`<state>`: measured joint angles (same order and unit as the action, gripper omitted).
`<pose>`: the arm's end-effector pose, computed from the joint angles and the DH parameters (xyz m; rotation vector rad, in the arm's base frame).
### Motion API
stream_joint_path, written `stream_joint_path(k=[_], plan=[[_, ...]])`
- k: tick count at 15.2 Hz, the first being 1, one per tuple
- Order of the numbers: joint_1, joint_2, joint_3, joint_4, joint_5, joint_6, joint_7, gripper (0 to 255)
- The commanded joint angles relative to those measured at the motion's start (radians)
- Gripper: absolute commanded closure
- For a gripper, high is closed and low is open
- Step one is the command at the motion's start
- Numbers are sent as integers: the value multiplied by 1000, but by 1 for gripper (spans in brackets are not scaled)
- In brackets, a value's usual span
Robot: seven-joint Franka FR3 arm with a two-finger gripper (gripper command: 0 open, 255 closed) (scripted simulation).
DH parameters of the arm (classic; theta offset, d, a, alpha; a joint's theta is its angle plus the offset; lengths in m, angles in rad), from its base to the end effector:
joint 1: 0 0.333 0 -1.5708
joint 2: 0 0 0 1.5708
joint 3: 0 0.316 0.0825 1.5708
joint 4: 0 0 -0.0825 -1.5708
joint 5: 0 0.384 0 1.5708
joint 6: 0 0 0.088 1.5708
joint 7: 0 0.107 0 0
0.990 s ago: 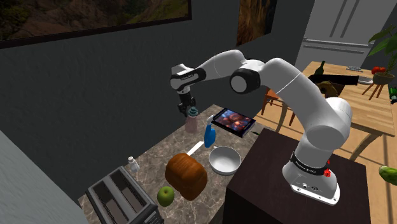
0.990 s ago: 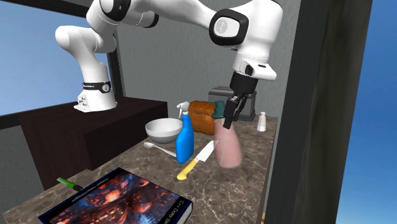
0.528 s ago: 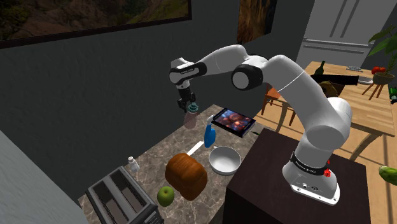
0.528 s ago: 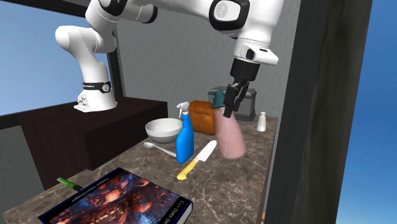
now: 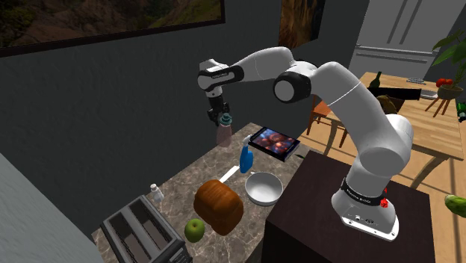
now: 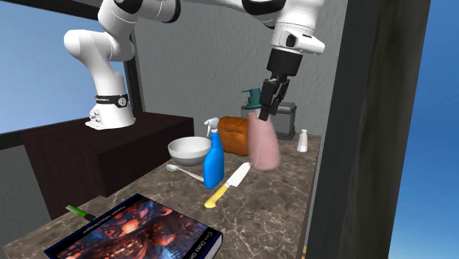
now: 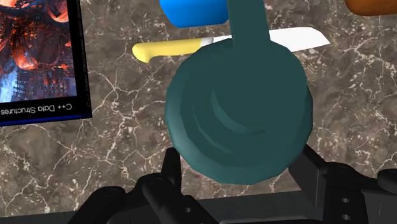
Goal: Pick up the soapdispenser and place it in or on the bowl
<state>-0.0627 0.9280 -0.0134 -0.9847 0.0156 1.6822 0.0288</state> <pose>0.7512 -0.0523 0.2811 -3.1073 0.1622 0.3599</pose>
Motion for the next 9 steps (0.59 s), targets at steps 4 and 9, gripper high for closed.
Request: stream_joint_path(k=[4, 9], plan=[[1, -16, 0, 41, 0, -56, 2, 255], [15, -220, 2, -274, 0, 54, 15, 255]])
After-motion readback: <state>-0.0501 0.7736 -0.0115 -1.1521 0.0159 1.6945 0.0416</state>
